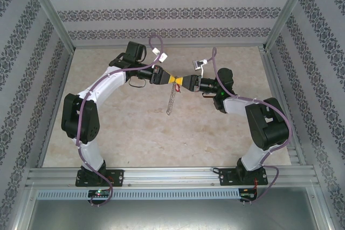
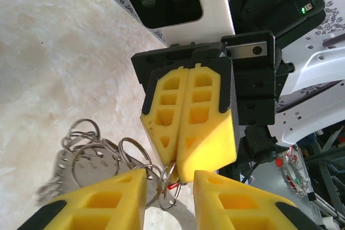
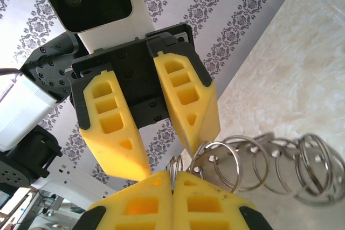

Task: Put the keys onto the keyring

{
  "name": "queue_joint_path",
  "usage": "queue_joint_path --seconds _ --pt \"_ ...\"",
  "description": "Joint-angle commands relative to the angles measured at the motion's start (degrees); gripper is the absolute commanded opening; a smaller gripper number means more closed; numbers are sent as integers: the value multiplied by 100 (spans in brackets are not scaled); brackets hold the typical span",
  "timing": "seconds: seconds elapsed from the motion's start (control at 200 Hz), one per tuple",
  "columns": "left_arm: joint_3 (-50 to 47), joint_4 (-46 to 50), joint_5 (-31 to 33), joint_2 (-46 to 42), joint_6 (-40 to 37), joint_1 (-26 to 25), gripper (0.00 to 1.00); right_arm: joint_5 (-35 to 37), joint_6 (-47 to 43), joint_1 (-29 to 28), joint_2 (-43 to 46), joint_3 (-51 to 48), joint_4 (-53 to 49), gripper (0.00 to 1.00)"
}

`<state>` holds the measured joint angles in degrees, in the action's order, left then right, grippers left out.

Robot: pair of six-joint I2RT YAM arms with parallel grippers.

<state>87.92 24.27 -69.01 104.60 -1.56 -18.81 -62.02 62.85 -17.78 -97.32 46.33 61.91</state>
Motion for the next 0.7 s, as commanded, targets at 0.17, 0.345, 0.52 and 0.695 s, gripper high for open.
queue_joint_path --seconds 0.17,0.345,0.52,0.695 --pt "62 73 -297 69 -222 -125 23 -52 -79 -43 134 34 322 0" --pt "62 138 -362 76 -283 -138 17 -47 -80 -41 130 34 315 0" --pt "61 156 -455 71 -318 -133 5 -34 -80 -46 108 34 322 0" --pt "22 61 -467 40 -286 -135 0 -8 -21 -11 149 28 322 16"
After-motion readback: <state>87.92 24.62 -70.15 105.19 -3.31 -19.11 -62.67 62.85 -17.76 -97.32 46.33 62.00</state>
